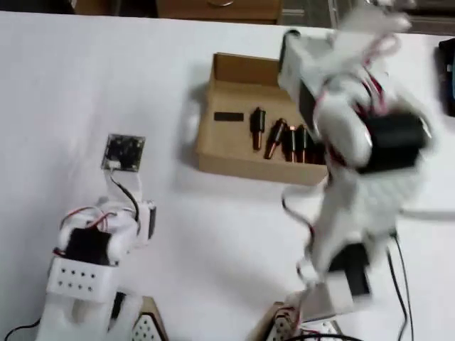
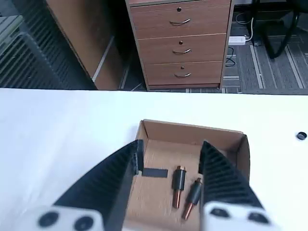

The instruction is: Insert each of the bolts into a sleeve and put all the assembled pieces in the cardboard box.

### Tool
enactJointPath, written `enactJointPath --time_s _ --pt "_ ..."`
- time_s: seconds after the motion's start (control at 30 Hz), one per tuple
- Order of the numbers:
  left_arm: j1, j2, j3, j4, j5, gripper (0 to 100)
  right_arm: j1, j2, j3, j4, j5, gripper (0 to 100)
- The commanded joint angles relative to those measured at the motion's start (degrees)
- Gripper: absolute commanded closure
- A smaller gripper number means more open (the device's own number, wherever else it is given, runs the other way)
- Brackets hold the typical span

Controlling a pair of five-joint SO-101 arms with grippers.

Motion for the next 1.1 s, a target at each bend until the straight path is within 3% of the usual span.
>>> enactJointPath --time_s 0.0,0.2,0.33,0.47,0.63,0.87,1.07 --pt "-0.79 -0.26 -10.07 9.41 -0.44 98 -1.19 -17.89 16.7 1.27 0.44 82.0" --pt "-2.9 -8.7 -19.91 19.43 -0.88 98 -1.19 -39.43 39.21 1.27 3.87 82.0" --pt "-4.57 -21.36 -18.86 19.43 -8.79 98 -1.1 -50.68 52.04 1.27 8.62 82.0" --pt "-4.84 -31.21 -8.22 15.3 -11.25 98 -1.01 -58.68 67.69 -1.54 9.32 82.0" --pt "-4.84 -40.18 5.76 8.44 -11.43 98 1.8 -66.68 89.41 -12.7 9.32 82.0" --pt "-7.65 -40.35 17.89 -3.16 -11.43 98 7.69 -75.56 122.29 -33.19 9.49 82.0" --pt "-9.58 -40.35 26.51 -6.51 -11.16 98 7.6 -82.77 137.32 -37.14 17.14 82.1"
